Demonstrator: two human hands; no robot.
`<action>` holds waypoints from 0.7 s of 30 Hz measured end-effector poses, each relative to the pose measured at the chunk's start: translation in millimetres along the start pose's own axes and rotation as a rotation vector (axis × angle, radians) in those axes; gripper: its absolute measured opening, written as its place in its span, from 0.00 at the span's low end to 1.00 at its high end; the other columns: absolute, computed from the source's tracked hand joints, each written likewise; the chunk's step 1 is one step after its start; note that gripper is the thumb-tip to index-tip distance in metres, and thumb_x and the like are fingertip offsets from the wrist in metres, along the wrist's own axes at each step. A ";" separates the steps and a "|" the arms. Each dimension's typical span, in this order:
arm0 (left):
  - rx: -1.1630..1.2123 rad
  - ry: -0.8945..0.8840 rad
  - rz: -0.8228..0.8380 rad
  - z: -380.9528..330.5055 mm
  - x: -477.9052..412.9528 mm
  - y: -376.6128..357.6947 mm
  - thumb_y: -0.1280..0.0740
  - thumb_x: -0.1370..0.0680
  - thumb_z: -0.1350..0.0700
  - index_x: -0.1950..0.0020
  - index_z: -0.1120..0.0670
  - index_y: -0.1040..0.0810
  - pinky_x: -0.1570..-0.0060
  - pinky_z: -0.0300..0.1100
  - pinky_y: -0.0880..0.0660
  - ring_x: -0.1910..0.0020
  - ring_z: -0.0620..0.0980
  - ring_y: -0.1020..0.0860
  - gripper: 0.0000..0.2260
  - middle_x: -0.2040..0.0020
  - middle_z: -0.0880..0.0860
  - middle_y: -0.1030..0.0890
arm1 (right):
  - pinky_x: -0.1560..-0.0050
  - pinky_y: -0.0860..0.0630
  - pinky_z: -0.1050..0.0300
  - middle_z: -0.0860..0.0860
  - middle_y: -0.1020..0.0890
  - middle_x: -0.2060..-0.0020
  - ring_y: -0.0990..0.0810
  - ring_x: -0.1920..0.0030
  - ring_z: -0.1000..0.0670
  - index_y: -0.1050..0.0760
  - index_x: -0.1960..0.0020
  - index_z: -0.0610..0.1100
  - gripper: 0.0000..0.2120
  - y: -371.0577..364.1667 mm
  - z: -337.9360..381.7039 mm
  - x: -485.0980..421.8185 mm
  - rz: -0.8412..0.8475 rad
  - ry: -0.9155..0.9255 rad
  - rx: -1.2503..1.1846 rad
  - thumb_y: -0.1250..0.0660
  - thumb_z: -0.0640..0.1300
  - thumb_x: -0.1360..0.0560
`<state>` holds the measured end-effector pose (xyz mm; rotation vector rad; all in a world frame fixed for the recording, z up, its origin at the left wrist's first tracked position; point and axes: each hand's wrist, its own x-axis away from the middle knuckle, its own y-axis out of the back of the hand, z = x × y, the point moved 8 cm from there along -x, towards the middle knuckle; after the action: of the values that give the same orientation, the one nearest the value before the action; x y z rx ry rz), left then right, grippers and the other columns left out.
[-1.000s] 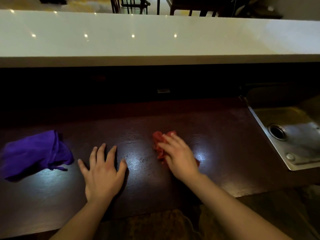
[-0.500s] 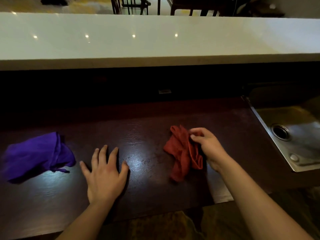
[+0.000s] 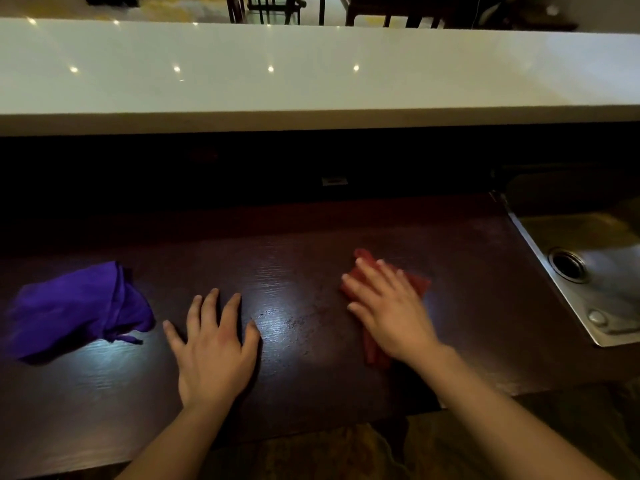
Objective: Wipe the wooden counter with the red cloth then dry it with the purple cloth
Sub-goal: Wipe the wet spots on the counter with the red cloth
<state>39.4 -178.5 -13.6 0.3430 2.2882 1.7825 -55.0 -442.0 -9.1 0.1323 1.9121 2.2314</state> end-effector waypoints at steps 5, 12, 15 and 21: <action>-0.006 0.006 0.002 -1.4 -0.7 -0.1 0.49 0.24 0.41 0.27 0.49 0.31 0.29 0.70 0.50 0.23 0.57 0.41 0.27 0.25 0.56 0.33 | 0.24 0.50 0.44 0.47 0.40 0.23 0.46 0.23 0.39 0.36 0.26 0.53 0.23 13.4 -98.6 -43.3 -0.061 -0.436 -0.094 0.44 0.56 0.20; -0.015 0.001 0.011 -0.7 -0.3 -0.2 0.50 0.24 0.41 0.28 0.49 0.31 0.29 0.70 0.50 0.23 0.57 0.41 0.27 0.24 0.56 0.33 | 0.23 0.51 0.46 0.47 0.35 0.25 0.43 0.24 0.43 0.37 0.26 0.44 0.25 -6.3 54.6 -50.7 -0.016 0.024 -0.153 0.44 0.53 0.20; -0.019 0.005 0.008 0.5 -0.9 -1.2 0.50 0.24 0.41 0.28 0.49 0.31 0.29 0.70 0.50 0.23 0.57 0.41 0.27 0.24 0.56 0.33 | 0.24 0.48 0.46 0.51 0.36 0.25 0.43 0.24 0.43 0.39 0.26 0.50 0.25 -25.0 106.0 -7.8 0.041 0.255 -0.087 0.45 0.55 0.21; -0.005 0.006 0.004 2.1 -0.6 -2.9 0.49 0.23 0.42 0.28 0.49 0.31 0.29 0.70 0.50 0.23 0.57 0.42 0.26 0.25 0.56 0.33 | 0.25 0.43 0.44 0.51 0.36 0.25 0.38 0.25 0.42 0.34 0.28 0.54 0.21 -4.4 25.9 -30.3 -0.026 0.014 -0.105 0.42 0.53 0.21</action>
<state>40.5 -177.4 -16.9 0.3425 2.2882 1.7936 -19.9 -422.6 -7.4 0.0767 1.7876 2.3159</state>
